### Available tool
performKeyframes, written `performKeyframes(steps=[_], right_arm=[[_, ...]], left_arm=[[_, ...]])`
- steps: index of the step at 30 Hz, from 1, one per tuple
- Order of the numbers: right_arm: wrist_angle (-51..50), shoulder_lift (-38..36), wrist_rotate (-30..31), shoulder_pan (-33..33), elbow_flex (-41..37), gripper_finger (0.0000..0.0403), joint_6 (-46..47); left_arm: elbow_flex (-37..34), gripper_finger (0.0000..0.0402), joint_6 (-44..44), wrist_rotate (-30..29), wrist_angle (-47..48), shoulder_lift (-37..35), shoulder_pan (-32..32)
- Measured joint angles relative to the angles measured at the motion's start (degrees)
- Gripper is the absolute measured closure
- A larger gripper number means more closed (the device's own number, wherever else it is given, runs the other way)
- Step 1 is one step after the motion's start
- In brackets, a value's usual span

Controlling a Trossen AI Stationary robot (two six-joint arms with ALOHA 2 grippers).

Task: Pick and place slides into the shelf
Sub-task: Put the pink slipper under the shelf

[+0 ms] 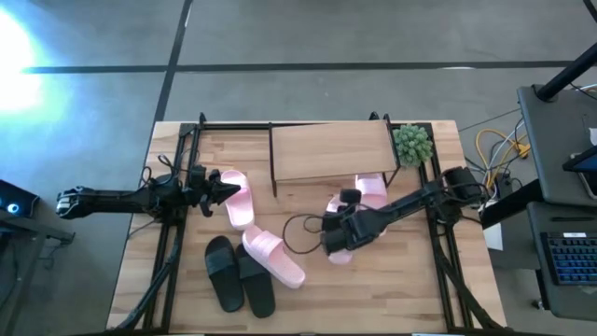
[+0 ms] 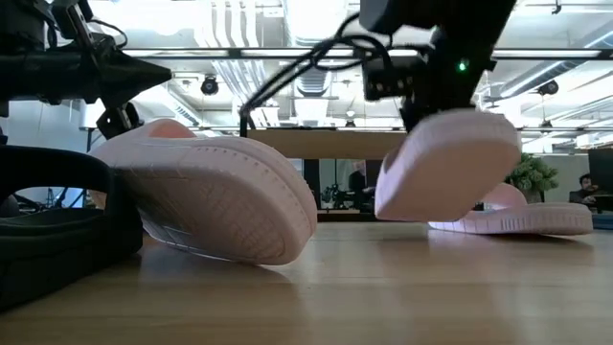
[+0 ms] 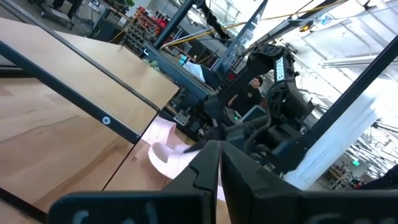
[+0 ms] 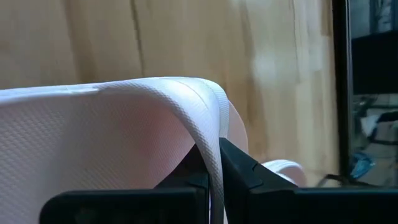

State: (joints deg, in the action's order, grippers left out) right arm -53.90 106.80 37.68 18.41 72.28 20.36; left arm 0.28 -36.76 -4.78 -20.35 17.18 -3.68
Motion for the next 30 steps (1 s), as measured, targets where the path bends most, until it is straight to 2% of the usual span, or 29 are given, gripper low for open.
performKeyframes(steps=[3,7,17,24,30], right_arm=[[2.39,0.00,-0.19,-0.82,-1.99,0.0386,-5.39],[3.99,0.00,-0.24,-1.32,-3.61,0.0358,-8.90],[1.24,-0.46,-0.14,-0.86,-4.27,0.0273,-3.17],[-2.32,-3.78,-1.26,0.71,-1.55,0.0247,4.58],[-4.37,-10.04,-10.55,0.78,-0.77,0.0257,23.05]], left_arm=[[0.01,0.0400,1.46,0.00,0.02,-0.04,0.00],[0.00,0.0400,2.85,0.00,0.00,-0.03,0.01],[-0.01,0.0400,2.83,-0.02,-0.03,-0.08,0.00],[0.01,0.0400,-0.39,-0.02,-0.14,-0.10,0.00],[0.01,0.0400,-6.75,0.25,-0.18,-0.09,0.00]])
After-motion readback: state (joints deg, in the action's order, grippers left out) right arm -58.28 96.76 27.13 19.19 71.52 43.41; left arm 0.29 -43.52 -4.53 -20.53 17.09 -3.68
